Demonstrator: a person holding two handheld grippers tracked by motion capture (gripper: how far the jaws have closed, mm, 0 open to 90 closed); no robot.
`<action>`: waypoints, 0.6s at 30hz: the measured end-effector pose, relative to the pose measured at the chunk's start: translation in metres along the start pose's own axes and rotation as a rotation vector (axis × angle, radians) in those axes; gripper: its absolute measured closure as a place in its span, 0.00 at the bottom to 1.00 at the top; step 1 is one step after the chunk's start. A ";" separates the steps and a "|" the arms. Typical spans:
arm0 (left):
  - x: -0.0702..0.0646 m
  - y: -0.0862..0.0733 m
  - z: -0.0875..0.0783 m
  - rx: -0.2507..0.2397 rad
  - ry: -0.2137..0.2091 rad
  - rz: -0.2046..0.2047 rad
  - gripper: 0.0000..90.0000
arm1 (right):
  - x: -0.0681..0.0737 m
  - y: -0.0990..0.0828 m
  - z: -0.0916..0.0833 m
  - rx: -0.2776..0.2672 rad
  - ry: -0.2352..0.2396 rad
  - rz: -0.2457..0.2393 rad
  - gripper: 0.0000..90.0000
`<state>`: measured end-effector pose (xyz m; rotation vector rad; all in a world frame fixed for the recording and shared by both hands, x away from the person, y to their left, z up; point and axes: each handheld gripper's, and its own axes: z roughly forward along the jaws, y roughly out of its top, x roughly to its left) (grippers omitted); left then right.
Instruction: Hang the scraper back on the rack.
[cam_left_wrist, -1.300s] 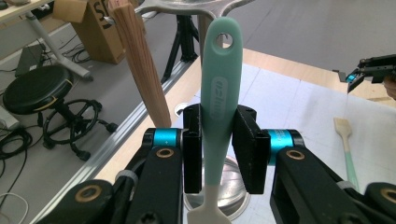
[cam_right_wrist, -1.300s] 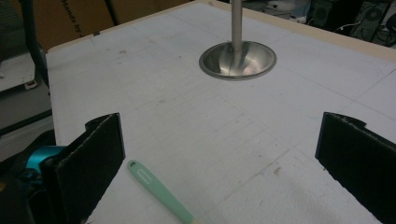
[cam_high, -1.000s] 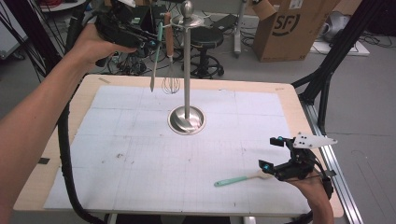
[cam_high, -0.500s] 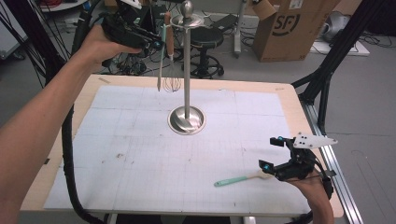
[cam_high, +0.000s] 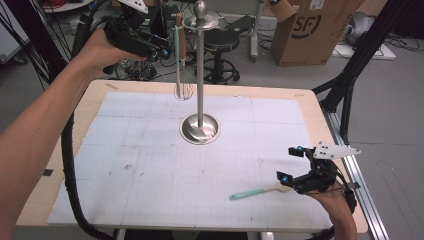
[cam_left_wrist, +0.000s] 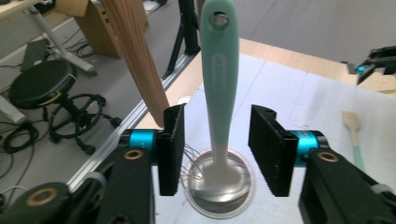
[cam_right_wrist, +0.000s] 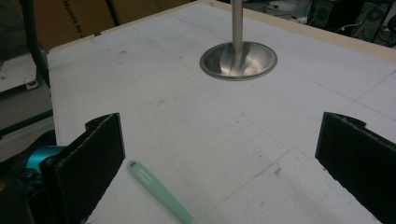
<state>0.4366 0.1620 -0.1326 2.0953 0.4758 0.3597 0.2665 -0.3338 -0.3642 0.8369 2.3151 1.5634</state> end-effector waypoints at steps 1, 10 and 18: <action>0.000 0.000 -0.002 -0.001 0.003 0.010 0.56 | 0.000 0.000 0.000 0.003 0.002 0.005 0.00; -0.014 -0.005 -0.014 0.026 -0.037 0.010 0.28 | 0.000 -0.001 0.000 0.003 -0.002 0.007 0.00; -0.020 -0.022 -0.024 -0.020 -0.055 0.012 0.02 | 0.001 0.000 0.000 0.000 0.000 0.000 0.00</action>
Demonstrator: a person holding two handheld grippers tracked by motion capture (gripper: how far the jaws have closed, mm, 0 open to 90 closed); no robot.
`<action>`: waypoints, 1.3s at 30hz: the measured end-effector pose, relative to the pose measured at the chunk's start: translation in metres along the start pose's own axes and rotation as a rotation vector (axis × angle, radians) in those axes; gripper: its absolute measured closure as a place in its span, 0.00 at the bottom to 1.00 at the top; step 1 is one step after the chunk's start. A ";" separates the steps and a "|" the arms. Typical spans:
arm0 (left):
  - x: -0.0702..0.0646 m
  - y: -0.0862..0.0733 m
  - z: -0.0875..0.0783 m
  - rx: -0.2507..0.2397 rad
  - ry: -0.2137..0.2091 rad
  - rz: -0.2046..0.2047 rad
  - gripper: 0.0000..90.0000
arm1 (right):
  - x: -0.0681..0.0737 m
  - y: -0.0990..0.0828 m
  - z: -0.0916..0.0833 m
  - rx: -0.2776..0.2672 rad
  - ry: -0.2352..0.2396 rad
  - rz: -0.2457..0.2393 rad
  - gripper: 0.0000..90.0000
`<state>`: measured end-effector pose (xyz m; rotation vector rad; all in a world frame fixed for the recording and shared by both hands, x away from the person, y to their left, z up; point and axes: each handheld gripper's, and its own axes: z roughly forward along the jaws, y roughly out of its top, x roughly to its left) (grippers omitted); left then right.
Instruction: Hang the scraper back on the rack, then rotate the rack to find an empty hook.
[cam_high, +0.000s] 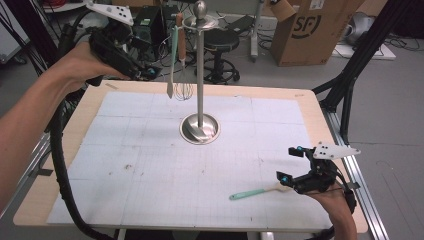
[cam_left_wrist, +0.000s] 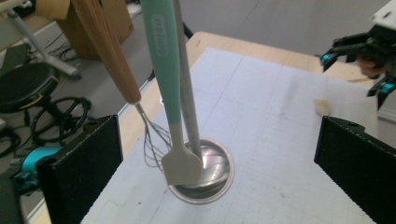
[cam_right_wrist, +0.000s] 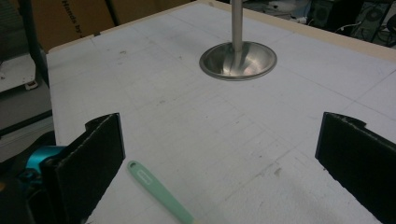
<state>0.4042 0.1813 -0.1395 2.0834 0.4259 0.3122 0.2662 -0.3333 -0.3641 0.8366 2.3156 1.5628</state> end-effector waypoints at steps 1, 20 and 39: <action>0.000 -0.001 -0.002 0.002 0.011 0.001 0.02 | 0.000 0.000 0.000 -0.001 -0.001 -0.001 0.00; -0.005 -0.005 -0.023 -0.009 0.026 -0.005 0.02 | 0.003 0.001 0.002 0.004 0.006 0.001 0.00; -0.008 0.018 -0.019 0.012 -0.008 0.029 0.28 | 0.001 -0.001 0.000 0.002 0.000 0.008 0.00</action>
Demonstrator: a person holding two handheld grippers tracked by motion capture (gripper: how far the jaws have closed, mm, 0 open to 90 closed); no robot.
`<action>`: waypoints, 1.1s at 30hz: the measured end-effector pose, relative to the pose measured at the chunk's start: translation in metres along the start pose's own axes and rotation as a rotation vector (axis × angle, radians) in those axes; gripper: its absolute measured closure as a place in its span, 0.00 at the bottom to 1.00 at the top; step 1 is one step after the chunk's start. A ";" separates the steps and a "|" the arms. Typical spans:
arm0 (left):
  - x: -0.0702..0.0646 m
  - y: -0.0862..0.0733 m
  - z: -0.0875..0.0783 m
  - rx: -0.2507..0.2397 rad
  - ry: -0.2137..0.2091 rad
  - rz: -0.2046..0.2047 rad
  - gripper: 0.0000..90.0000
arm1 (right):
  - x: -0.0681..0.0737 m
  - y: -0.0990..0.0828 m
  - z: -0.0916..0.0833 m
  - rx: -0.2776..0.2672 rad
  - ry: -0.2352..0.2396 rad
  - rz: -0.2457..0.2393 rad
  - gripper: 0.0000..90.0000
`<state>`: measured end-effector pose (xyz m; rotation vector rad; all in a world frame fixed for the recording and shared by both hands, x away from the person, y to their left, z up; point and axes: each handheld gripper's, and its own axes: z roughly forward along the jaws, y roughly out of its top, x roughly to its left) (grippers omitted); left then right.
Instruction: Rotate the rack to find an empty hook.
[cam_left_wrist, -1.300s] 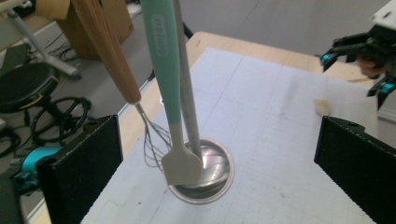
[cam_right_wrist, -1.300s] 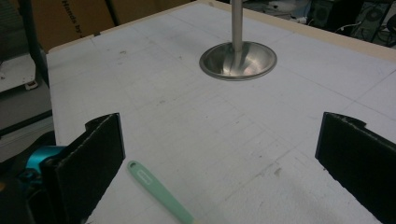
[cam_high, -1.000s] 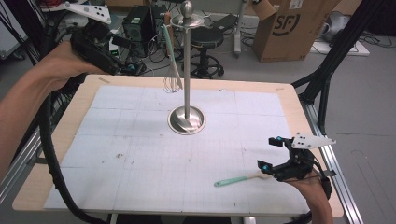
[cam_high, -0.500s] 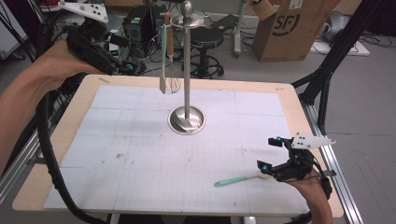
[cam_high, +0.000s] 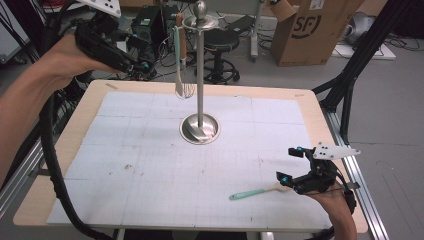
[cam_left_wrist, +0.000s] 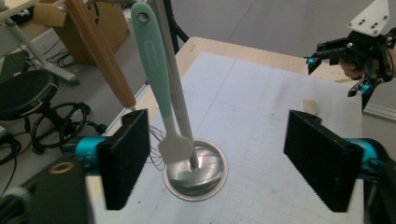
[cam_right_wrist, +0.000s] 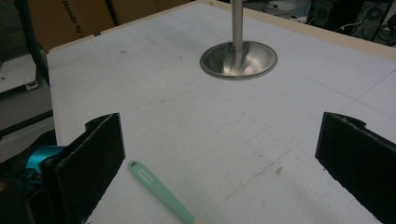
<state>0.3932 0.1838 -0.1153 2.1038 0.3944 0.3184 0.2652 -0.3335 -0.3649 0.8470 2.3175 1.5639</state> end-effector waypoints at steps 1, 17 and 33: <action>0.000 0.002 0.001 0.003 -0.003 0.000 0.30 | 0.000 0.000 0.000 0.000 -0.001 0.003 0.00; 0.007 0.027 0.007 0.015 -0.031 0.009 0.93 | -0.001 -0.002 -0.001 0.003 -0.001 0.006 0.00; 0.017 0.048 0.022 0.001 -0.020 -0.003 1.00 | -0.002 -0.004 -0.001 0.003 0.001 0.011 0.00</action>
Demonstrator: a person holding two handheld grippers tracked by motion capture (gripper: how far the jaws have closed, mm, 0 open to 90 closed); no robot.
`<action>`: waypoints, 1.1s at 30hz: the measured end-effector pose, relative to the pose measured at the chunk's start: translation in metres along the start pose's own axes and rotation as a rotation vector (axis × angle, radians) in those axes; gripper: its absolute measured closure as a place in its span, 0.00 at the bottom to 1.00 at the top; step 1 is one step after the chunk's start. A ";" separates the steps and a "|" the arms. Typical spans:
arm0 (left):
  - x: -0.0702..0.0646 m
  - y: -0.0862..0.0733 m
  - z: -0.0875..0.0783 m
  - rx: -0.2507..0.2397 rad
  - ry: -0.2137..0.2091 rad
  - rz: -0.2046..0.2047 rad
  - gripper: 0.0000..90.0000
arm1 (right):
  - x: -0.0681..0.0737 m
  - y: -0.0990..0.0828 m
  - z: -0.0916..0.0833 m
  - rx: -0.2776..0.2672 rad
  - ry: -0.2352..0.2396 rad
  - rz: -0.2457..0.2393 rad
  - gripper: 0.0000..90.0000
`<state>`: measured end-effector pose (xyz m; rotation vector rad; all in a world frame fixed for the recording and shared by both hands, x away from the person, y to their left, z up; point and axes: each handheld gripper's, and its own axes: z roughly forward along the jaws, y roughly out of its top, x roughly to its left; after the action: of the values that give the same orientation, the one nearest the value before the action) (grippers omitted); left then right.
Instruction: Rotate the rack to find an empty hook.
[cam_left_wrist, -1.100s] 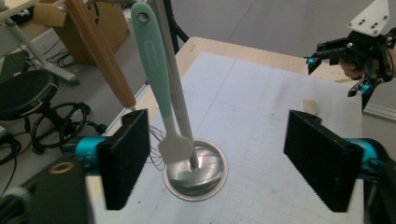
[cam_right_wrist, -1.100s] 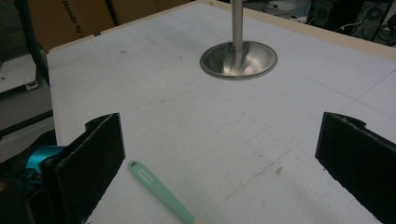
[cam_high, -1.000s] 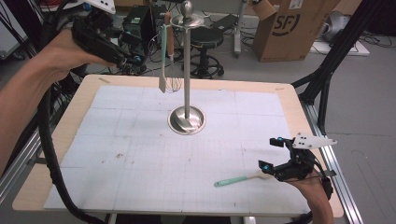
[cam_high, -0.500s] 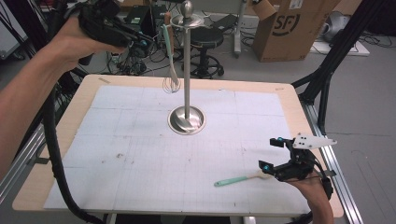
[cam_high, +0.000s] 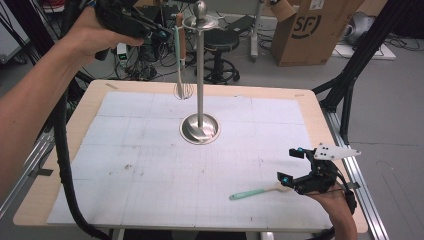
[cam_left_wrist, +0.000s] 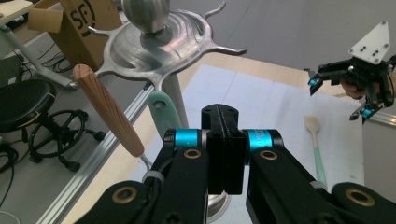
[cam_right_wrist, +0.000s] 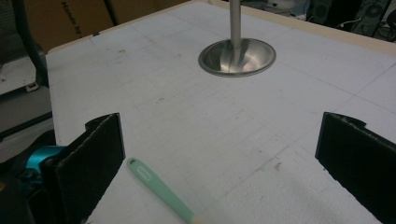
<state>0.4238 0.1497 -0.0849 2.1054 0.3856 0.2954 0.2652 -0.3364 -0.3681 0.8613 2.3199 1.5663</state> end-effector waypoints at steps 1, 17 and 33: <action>0.001 0.000 0.002 -0.001 0.002 -0.001 1.00 | 0.000 0.000 0.000 0.002 0.002 0.000 0.00; 0.017 0.001 0.014 0.012 0.026 -0.018 1.00 | -0.001 0.000 0.001 0.007 -0.002 0.001 0.00; 0.028 0.002 0.016 0.006 0.045 -0.028 1.00 | 0.000 -0.001 0.003 0.018 0.000 0.000 0.00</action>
<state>0.4555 0.1471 -0.0900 2.1006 0.4422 0.3256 0.2668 -0.3341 -0.3703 0.8649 2.3368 1.5477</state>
